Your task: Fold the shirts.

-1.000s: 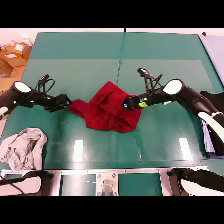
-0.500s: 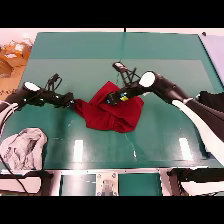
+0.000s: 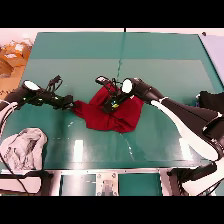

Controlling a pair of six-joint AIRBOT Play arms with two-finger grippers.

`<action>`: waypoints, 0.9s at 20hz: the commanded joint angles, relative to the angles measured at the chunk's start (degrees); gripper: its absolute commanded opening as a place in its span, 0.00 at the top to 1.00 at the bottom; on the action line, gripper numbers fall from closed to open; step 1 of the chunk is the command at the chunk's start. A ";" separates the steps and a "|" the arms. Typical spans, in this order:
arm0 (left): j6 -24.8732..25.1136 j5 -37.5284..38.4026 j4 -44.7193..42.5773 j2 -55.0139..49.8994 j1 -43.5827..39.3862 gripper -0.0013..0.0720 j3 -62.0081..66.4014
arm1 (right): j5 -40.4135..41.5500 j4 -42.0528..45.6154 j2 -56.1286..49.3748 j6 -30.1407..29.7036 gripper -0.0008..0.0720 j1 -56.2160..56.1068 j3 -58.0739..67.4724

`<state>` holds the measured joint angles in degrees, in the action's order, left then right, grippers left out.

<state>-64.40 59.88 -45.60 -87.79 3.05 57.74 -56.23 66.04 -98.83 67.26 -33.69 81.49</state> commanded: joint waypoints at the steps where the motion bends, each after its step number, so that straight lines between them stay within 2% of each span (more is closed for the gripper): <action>1: -1.60 0.70 -1.29 0.35 -0.02 0.95 0.09 | -1.64 2.29 -0.24 2.40 0.97 -0.24 3.67; 3: -5.75 1.90 -8.13 2.54 -0.02 0.95 1.46 | -6.01 5.81 1.40 5.84 0.97 0.76 8.39; 6: -11.74 5.05 -20.20 11.13 -0.02 0.96 6.03 | -12.09 18.05 8.09 13.42 0.97 4.92 14.62; 8: -14.03 6.10 -22.64 19.15 -0.02 0.95 10.56 | -13.05 24.48 15.45 18.97 0.97 9.49 16.39; 10: -16.17 5.20 -22.71 27.32 -0.02 0.95 16.33 | -12.61 25.05 23.67 23.67 0.97 15.19 16.96; 13: -16.61 3.39 -23.47 37.73 -0.02 0.96 26.69 | -10.69 24.59 35.43 28.87 0.97 23.12 16.96; 18: -18.08 3.56 -26.40 45.72 -0.02 0.95 43.65 | -6.67 24.41 51.34 33.33 0.97 28.17 16.98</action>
<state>-81.25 63.90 -70.11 -46.74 3.05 92.27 -65.14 89.82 -55.94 97.06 -8.45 98.32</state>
